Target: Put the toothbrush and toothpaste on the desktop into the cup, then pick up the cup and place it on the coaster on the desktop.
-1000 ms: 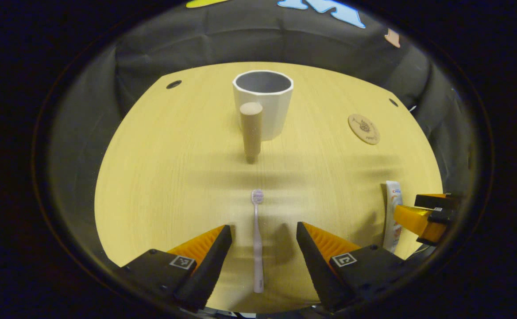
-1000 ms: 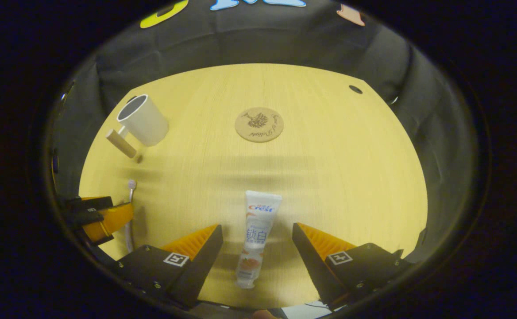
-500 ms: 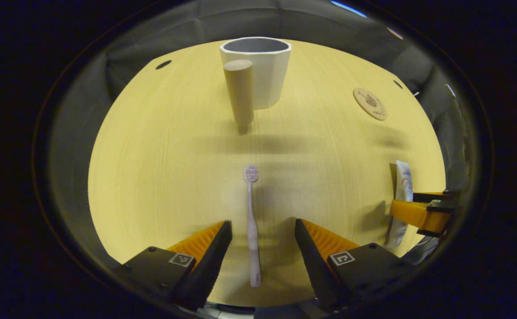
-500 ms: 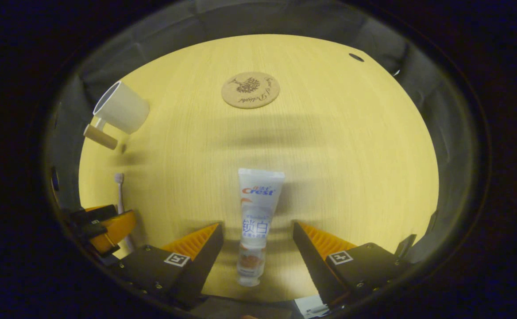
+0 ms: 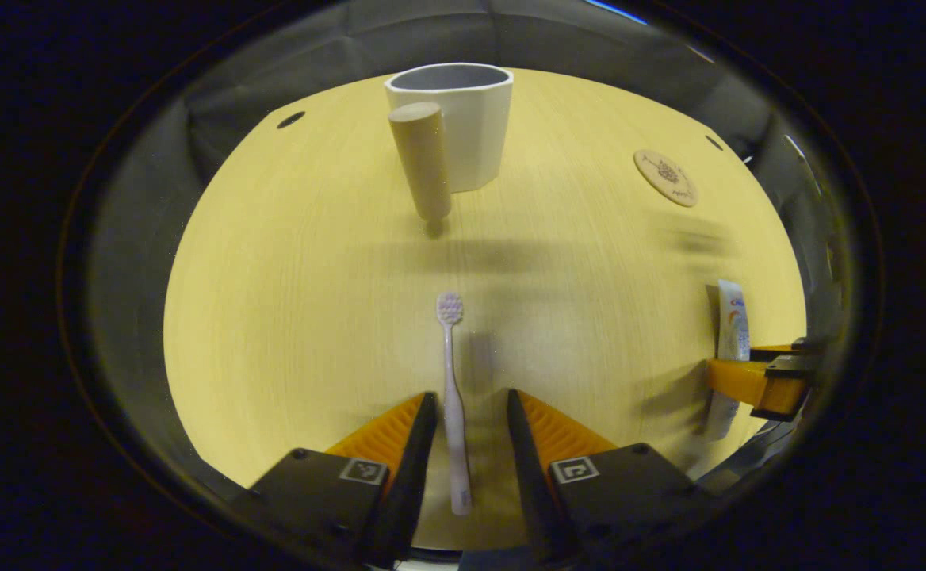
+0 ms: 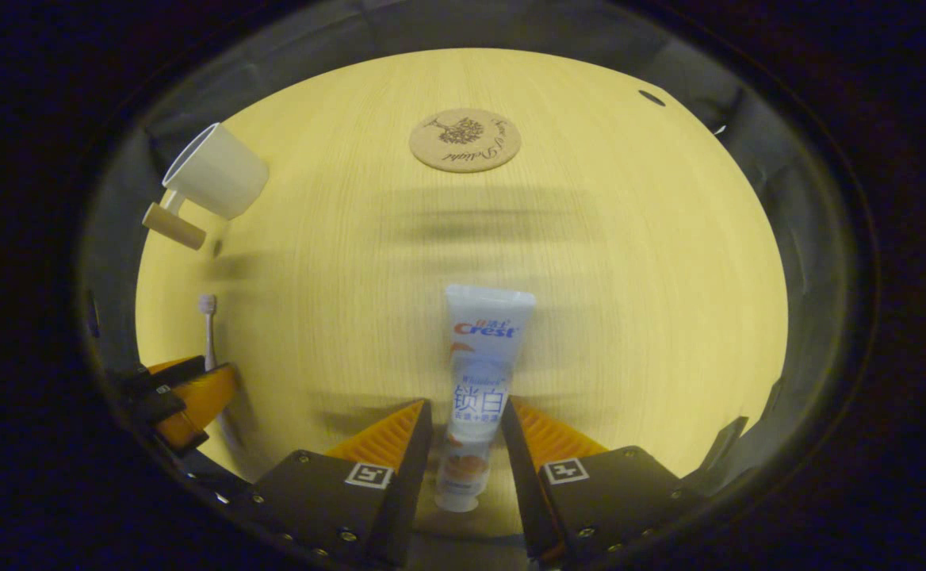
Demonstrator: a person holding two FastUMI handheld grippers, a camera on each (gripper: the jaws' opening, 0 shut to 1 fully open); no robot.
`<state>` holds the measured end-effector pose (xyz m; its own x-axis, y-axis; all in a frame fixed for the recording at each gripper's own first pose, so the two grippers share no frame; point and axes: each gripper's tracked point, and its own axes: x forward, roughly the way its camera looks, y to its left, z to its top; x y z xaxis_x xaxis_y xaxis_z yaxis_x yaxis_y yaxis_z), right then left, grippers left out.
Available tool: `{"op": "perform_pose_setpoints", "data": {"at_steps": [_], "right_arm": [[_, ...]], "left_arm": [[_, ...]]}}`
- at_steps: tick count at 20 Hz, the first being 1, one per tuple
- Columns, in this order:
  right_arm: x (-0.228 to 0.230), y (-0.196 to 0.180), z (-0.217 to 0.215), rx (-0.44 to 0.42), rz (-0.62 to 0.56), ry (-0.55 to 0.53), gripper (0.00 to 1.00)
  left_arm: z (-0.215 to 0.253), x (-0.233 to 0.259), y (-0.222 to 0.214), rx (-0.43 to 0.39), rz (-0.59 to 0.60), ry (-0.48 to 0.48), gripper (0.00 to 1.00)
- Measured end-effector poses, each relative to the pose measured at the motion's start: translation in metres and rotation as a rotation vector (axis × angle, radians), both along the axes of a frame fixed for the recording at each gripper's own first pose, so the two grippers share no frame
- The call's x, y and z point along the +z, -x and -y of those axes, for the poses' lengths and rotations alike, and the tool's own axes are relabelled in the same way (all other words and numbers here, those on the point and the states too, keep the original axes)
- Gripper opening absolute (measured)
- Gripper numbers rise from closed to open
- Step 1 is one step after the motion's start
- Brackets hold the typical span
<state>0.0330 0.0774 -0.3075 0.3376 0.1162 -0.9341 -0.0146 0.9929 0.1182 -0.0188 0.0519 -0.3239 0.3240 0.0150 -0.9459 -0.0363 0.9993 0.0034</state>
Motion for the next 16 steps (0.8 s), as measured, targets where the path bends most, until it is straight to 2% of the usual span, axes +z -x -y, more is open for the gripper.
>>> {"op": "perform_pose_setpoints", "data": {"at_steps": [1, 2, 3, 4, 5, 6, 7, 8, 11, 12, 13, 14, 16], "right_arm": [[0.001, -0.001, 0.002, 0.008, 0.006, 0.013, 0.54], [0.000, 0.000, 0.007, -0.020, 0.010, 0.017, 0.54], [-0.001, -0.001, 0.005, -0.024, 0.004, 0.012, 0.34], [0.000, -0.002, 0.006, -0.023, 0.009, 0.004, 0.34], [0.000, -0.002, 0.006, -0.024, 0.008, 0.000, 0.34], [-0.001, -0.002, 0.007, -0.046, 0.017, -0.012, 0.37], [0.000, -0.001, 0.005, -0.041, 0.009, -0.029, 0.29], [0.001, -0.002, 0.005, -0.046, 0.018, -0.037, 0.26], [0.000, -0.002, 0.005, -0.042, 0.034, -0.054, 0.25], [0.000, -0.003, 0.005, -0.037, 0.040, -0.056, 0.25], [0.001, -0.004, 0.007, -0.042, 0.053, -0.059, 0.25], [0.001, -0.006, 0.004, -0.044, 0.067, -0.073, 0.19], [0.004, -0.005, 0.005, -0.046, 0.076, -0.098, 0.18]], "left_arm": [[0.000, 0.000, 0.000, 0.001, -0.002, 0.002, 0.53], [-0.002, 0.001, 0.000, -0.011, -0.002, -0.005, 0.49], [-0.002, 0.001, -0.002, 0.011, 0.011, 0.004, 0.50], [-0.001, 0.000, -0.002, 0.015, 0.008, 0.005, 0.19], [-0.003, 0.002, -0.002, 0.000, 0.009, 0.003, 0.14], [-0.003, 0.003, -0.003, -0.001, 0.015, 0.003, 0.25], [-0.003, 0.002, -0.003, -0.006, 0.020, 0.009, 0.16], [-0.003, 0.002, -0.003, -0.019, 0.025, 0.015, 0.16], [-0.003, 0.003, -0.002, -0.040, 0.042, 0.034, 0.13], [-0.003, 0.002, -0.005, -0.039, 0.059, 0.036, 0.19], [-0.003, 0.004, -0.006, -0.039, 0.070, 0.040, 0.09], [-0.003, 0.004, -0.007, -0.040, 0.086, 0.046, 0.09], [-0.001, 0.006, -0.010, -0.030, 0.119, 0.068, 0.09]]}}
